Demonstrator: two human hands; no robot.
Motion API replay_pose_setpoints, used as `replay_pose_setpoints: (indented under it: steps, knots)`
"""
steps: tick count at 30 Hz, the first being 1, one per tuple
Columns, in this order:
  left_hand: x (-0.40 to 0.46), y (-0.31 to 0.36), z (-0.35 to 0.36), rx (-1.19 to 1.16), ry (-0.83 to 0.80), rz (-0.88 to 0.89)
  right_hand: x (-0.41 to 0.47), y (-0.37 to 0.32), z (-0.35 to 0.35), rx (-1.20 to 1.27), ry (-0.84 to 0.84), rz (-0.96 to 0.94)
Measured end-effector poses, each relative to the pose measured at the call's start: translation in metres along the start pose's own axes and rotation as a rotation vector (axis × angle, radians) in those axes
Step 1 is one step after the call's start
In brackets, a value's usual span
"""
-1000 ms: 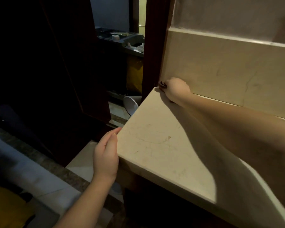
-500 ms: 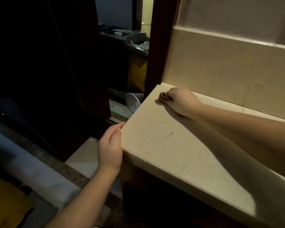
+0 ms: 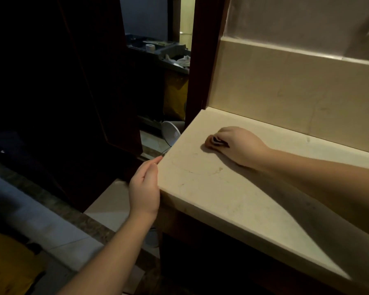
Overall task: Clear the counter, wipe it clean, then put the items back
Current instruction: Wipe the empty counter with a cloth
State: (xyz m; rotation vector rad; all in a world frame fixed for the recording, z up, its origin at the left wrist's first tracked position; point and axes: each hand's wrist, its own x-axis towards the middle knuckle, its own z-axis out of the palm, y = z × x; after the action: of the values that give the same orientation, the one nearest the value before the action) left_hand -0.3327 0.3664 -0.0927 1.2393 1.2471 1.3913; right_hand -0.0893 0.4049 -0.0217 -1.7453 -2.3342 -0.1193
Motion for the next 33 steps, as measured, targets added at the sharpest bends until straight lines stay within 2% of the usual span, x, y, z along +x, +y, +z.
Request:
replay_pose_setpoints:
  steps: [5,7,11,13,18,20,23,25,30,33]
  knots:
    - [0.001,0.001,-0.001,-0.015,-0.016,0.003,0.051,0.008,0.003,-0.022,0.01,0.205]
    - [0.0,0.001,-0.001,-0.012,-0.026,0.004,0.053,-0.002,0.008,-0.017,0.057,0.159]
    - [0.002,-0.005,-0.002,-0.03,-0.034,-0.004,-0.012,-0.022,-0.001,0.094,0.044,-0.084]
    - [0.002,-0.005,-0.002,-0.04,-0.03,0.007,-0.024,-0.02,-0.003,0.083,0.016,-0.083]
    - [0.001,-0.001,-0.003,-0.047,-0.047,0.009,0.039,-0.019,0.004,0.02,0.054,0.106]
    - [-0.001,-0.001,-0.004,-0.055,-0.056,0.015,0.031,-0.03,0.009,0.029,0.077,0.05]
    - [0.001,0.0,-0.003,-0.078,-0.049,0.014,-0.025,-0.042,0.005,0.123,0.079,-0.132]
    - [0.002,-0.001,-0.003,-0.078,-0.041,0.014,-0.044,-0.042,0.0,0.137,0.055,-0.175]
    - [0.002,-0.004,-0.006,-0.052,-0.059,0.007,0.024,-0.045,0.004,0.071,0.043,0.091]
    - [0.002,-0.004,-0.007,-0.064,-0.076,-0.005,0.019,-0.057,0.007,0.092,0.049,0.043]
